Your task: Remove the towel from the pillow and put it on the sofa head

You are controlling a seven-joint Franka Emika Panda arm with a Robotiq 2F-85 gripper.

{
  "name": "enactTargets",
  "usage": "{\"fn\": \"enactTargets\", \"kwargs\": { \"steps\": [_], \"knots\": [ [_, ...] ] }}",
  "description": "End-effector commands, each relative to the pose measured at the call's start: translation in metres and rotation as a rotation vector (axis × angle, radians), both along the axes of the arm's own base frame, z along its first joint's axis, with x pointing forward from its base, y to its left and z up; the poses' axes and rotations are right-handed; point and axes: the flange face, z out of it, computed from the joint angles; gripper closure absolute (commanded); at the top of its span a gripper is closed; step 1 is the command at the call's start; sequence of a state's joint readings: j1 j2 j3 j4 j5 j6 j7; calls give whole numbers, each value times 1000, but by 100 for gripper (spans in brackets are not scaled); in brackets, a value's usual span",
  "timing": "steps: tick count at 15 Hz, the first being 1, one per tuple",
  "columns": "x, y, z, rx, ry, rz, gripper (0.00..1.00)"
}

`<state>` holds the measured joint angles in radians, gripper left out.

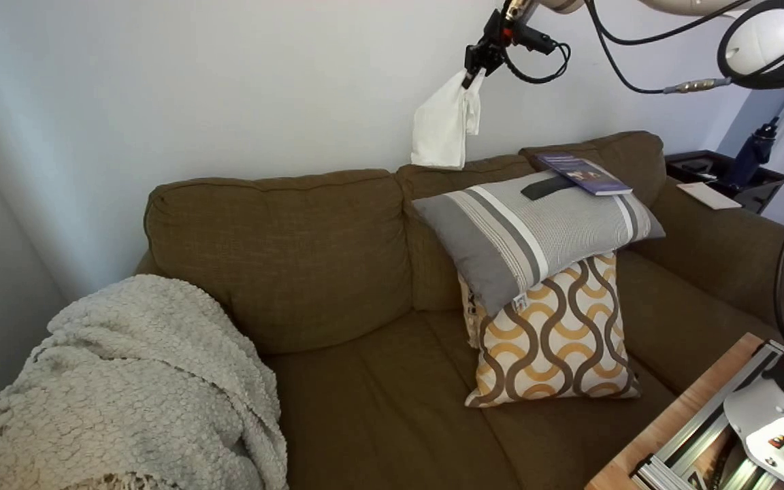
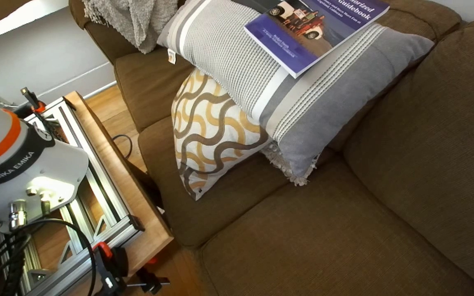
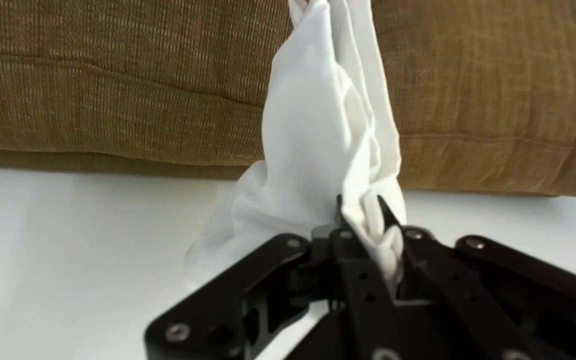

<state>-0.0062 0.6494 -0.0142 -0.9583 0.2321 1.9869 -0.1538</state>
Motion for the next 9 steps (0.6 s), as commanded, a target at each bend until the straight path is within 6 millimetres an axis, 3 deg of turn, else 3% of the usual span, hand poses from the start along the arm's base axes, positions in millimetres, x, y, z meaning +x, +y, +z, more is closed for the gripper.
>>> {"fn": "enactTargets", "kwargs": {
  "steps": [1, 5, 9],
  "knots": [
    [26, 13, -28, -9, -37, -167, 97],
    [42, 27, -62, 79, -5, -227, 97],
    [53, 27, -71, 96, -51, -253, 97]
  ]
}}
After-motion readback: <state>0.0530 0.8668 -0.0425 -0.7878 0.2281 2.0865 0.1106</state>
